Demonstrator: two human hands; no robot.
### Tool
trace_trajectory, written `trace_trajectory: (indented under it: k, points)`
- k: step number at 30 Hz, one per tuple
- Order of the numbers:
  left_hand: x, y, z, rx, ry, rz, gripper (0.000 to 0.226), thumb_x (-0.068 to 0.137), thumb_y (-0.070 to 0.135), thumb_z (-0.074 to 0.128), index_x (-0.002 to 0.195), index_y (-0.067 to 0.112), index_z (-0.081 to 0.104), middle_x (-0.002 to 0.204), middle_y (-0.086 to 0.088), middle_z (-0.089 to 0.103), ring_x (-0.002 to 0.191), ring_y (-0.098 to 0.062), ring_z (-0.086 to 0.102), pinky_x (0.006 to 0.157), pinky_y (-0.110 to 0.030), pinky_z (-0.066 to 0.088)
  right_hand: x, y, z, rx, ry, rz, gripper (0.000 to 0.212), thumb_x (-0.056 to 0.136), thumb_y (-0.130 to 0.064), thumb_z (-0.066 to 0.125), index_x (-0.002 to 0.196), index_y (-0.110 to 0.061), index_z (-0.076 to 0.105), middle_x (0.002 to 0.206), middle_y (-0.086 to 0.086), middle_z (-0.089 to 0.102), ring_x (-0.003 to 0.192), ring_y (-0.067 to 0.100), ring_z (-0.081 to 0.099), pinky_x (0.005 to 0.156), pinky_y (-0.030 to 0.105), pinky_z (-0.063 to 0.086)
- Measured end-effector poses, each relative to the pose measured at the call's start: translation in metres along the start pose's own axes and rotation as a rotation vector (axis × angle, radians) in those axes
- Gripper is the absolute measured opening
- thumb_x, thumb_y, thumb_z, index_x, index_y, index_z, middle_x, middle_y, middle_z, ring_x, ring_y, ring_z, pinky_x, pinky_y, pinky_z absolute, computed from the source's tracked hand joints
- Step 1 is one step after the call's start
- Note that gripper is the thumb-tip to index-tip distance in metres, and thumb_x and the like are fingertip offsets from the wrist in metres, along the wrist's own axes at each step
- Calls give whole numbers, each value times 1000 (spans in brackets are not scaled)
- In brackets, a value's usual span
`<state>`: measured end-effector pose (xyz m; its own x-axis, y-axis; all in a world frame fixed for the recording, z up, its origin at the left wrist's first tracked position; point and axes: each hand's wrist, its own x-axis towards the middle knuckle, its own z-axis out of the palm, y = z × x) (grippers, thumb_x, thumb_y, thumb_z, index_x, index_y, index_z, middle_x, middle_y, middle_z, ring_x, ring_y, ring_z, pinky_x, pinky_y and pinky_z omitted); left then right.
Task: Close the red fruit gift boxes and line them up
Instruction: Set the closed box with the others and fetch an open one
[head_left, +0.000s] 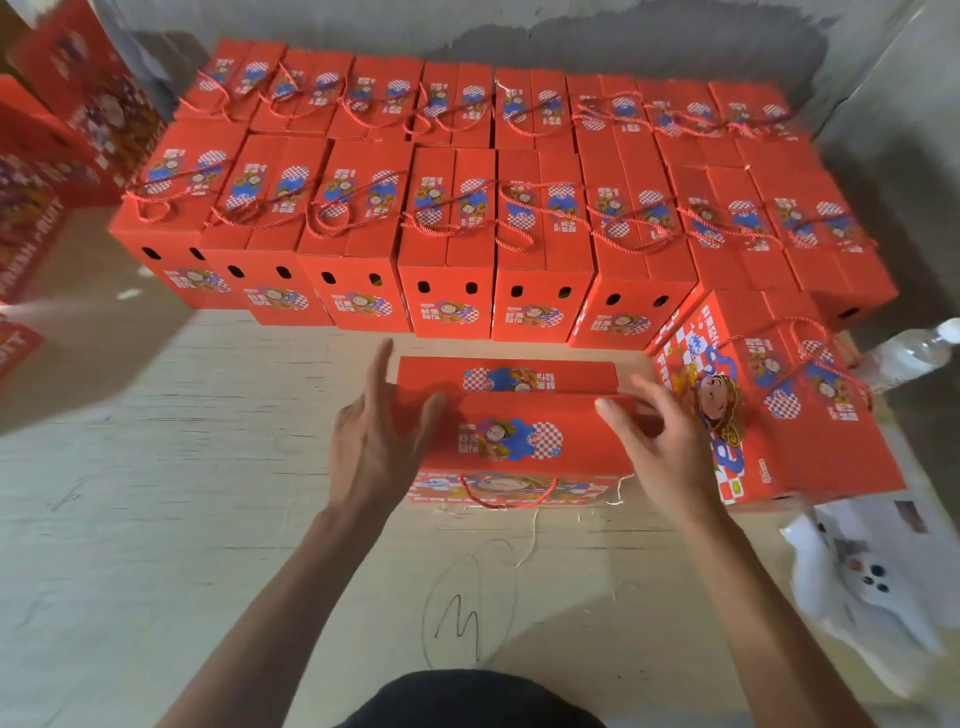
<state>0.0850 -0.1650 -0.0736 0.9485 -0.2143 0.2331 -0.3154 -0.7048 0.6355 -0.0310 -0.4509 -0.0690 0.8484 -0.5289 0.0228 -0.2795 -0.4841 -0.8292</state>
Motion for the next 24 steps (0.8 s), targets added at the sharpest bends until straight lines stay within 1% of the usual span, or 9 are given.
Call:
trace_trajectory:
  k: [2,4,6,8,9,12,14,18,24]
  points:
    - [4,1,9,144,-19,60,47,101,58,49,128,23,63,104,0,66,94,-27,63,83,-41,49,4,-1,11,-124,112,-117,47,94,-46,72,130,-17,66,115,-8,69,102,5,65,80,15,52]
    - [5,-2,17,199,-8,108,41,100,53,50,110,19,72,108,-3,64,97,-31,60,84,-44,47,2,-1,26,-262,198,-271,29,97,-31,72,113,-8,75,110,3,70,98,20,66,77,37,58]
    - [1,-9,24,224,55,194,34,101,45,57,111,18,74,118,-6,62,106,-33,58,92,-48,45,-2,2,39,-304,309,-326,18,97,-20,73,99,-3,77,104,7,69,95,27,65,75,44,56]
    - [-4,-15,29,247,84,340,30,99,42,64,116,18,74,128,-10,61,120,-36,55,107,-56,37,-5,3,46,-264,378,-316,14,95,-17,74,96,-2,78,99,7,69,93,28,64,76,45,55]
    - [-5,-14,32,249,74,397,33,98,43,66,116,17,73,126,-9,62,119,-35,56,110,-57,35,-6,3,48,-252,387,-309,15,95,-17,75,95,-3,78,98,7,69,92,28,64,76,45,55]
    - [-9,-4,45,261,48,469,43,99,53,62,114,14,71,112,-5,64,100,-30,59,96,-45,43,-6,2,53,-267,372,-288,20,94,-23,77,93,-3,76,98,8,67,93,28,62,76,41,54]
    - [-8,-1,50,274,98,493,41,99,52,61,111,13,70,107,-6,64,93,-30,58,87,-44,45,-6,2,55,-255,382,-299,22,95,-24,75,91,-3,76,97,9,66,92,28,61,75,41,54]
    - [-6,-10,51,233,148,523,35,97,47,67,116,18,72,102,-3,65,89,-28,58,79,-43,46,-1,4,56,-217,403,-289,24,98,-21,71,85,-1,74,90,9,64,87,30,59,72,45,52]
    - [-6,-11,55,180,166,469,28,98,41,69,113,19,77,97,0,67,85,-24,59,74,-40,46,3,6,55,-248,393,-290,26,98,-21,70,81,-2,73,87,9,62,87,30,56,72,36,47]
